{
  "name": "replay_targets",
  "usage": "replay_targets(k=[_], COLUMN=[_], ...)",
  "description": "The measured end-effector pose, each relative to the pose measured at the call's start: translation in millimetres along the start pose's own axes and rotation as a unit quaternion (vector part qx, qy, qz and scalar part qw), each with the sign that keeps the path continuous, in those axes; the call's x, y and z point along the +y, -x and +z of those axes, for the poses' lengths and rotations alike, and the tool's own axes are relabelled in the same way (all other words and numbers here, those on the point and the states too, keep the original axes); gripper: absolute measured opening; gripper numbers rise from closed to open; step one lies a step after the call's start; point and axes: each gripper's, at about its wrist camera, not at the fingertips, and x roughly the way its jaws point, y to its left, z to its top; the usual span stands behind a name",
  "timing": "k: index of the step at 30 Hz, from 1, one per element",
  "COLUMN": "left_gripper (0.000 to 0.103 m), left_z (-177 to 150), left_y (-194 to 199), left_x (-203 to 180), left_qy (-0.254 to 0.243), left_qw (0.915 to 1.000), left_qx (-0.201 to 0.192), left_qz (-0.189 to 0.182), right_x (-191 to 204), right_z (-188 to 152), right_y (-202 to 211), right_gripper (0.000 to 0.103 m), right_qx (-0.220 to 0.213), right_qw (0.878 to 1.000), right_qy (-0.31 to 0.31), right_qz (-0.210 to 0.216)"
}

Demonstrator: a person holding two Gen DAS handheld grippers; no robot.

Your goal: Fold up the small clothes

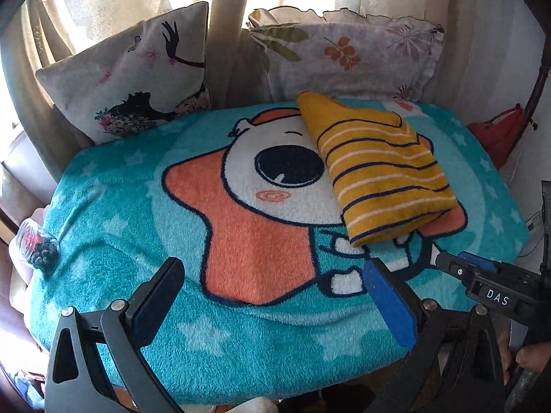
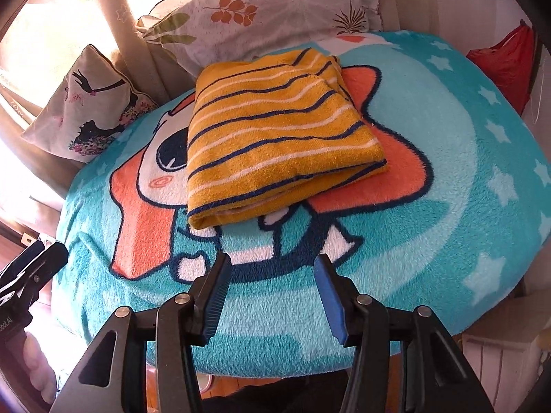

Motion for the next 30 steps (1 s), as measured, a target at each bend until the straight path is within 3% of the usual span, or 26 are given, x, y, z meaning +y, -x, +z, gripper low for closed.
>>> replay_targets(k=[30], left_gripper=[0.103], left_z=[-7], left_y=[-33], left_x=[7], left_qy=[-0.005], left_qw=[0.9972], left_qx=[0.065], left_qz=[-0.037], right_x=[22], right_z=[4], right_y=[-27], right_gripper=[0.059], right_qx=[0.023], right_qw=[1.0], right_qy=[0.003], right_qz=[-0.014])
